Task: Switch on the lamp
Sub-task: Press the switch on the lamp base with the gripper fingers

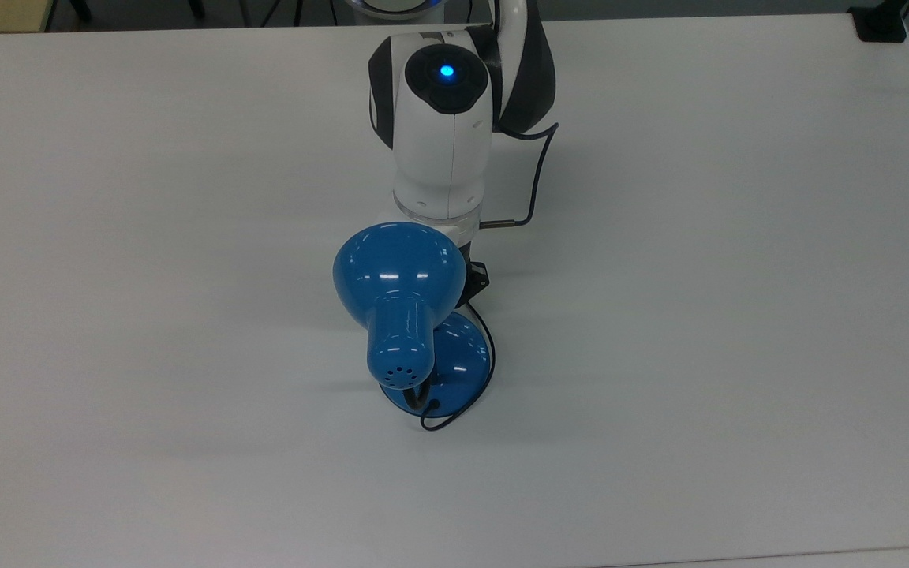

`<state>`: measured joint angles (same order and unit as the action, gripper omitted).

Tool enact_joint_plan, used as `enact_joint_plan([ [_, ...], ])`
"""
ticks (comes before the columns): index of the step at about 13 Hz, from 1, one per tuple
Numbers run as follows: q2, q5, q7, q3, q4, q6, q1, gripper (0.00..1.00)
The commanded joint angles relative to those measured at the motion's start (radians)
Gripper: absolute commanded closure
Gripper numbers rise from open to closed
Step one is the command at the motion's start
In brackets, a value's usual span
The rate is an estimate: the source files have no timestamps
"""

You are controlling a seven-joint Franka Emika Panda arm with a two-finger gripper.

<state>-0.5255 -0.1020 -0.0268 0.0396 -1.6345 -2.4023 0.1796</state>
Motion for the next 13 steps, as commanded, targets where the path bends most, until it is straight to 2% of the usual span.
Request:
enact_joint_plan([
  [1, -0.045, -0.015, 0.001, 0.011, 0.007, -0.026, 0.012, 1.0],
  [4, -0.068, -0.025, 0.001, 0.011, 0.027, -0.026, 0.012, 1.0],
  [8, -0.007, -0.022, 0.002, 0.013, 0.024, -0.011, 0.004, 1.0],
  [13, -0.004, -0.022, 0.001, 0.016, 0.025, -0.012, 0.008, 1.0],
])
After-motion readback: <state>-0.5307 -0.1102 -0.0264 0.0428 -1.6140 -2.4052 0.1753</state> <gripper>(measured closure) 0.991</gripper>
